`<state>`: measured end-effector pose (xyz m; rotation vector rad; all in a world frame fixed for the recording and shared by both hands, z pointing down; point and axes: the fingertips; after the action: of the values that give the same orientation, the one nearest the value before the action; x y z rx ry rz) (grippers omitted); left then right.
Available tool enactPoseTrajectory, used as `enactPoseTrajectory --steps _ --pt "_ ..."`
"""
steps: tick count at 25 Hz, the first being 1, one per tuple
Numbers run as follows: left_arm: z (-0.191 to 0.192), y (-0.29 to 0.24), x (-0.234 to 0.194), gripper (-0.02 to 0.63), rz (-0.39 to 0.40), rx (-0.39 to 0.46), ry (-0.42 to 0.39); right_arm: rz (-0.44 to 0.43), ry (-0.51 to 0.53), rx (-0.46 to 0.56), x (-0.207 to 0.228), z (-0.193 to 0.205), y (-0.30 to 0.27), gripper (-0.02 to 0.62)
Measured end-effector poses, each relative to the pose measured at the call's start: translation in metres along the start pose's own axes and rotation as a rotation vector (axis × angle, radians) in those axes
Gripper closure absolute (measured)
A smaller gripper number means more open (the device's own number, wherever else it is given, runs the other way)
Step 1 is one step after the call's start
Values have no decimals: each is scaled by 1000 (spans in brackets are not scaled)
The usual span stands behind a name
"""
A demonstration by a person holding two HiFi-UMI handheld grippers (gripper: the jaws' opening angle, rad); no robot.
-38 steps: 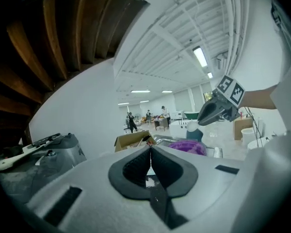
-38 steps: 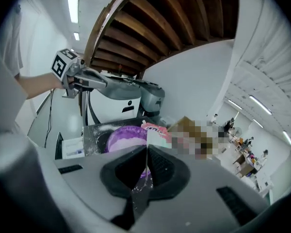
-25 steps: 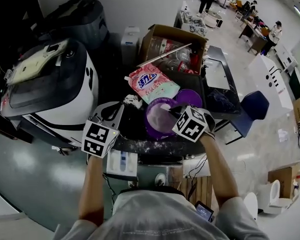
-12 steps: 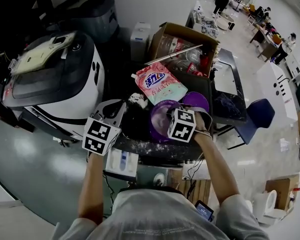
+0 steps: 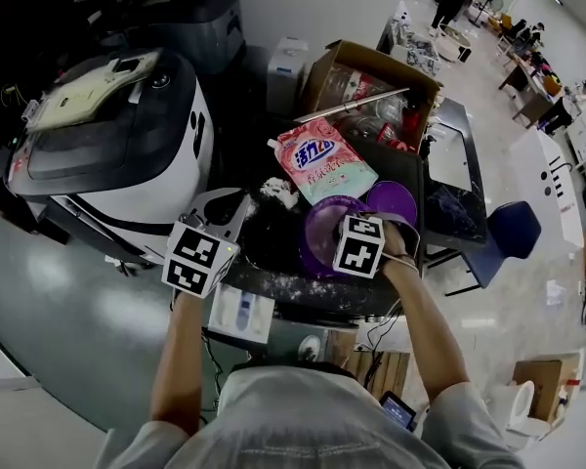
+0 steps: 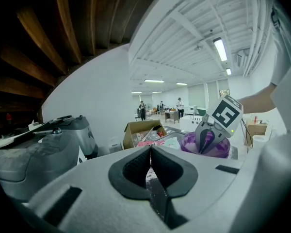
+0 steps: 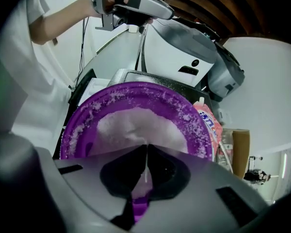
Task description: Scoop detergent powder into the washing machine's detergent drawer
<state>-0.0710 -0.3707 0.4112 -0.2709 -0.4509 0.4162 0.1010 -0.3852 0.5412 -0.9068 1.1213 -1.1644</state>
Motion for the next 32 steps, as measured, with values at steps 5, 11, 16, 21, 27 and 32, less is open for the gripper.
enactPoseTrajectory --steps 5,11,16,21,27,32 --pt "-1 -2 -1 595 2 5 0 -47 0 -35 -6 2 -2 584" --pt "0 -3 -1 595 10 9 3 -124 -20 -64 -15 3 -4 584" --pt "-1 -3 -4 595 9 12 11 -226 -108 -58 -24 0 2 584" --pt "2 -4 -4 595 14 6 14 -309 -165 -40 -33 -2 6 584" --pt "-1 -7 -3 595 24 17 14 -384 -235 -3 -39 -5 14 584" --pt "-3 -11 2 595 51 29 19 -448 -277 31 -46 -6 20 584"
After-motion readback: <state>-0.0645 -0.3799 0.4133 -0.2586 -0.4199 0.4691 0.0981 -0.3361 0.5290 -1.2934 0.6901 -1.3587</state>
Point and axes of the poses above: the fingertips, and each gripper's own axes: y backward along the fingers, x to its right, z out of its underside, and after that the axes turned 14 degrees about -y, right-handed
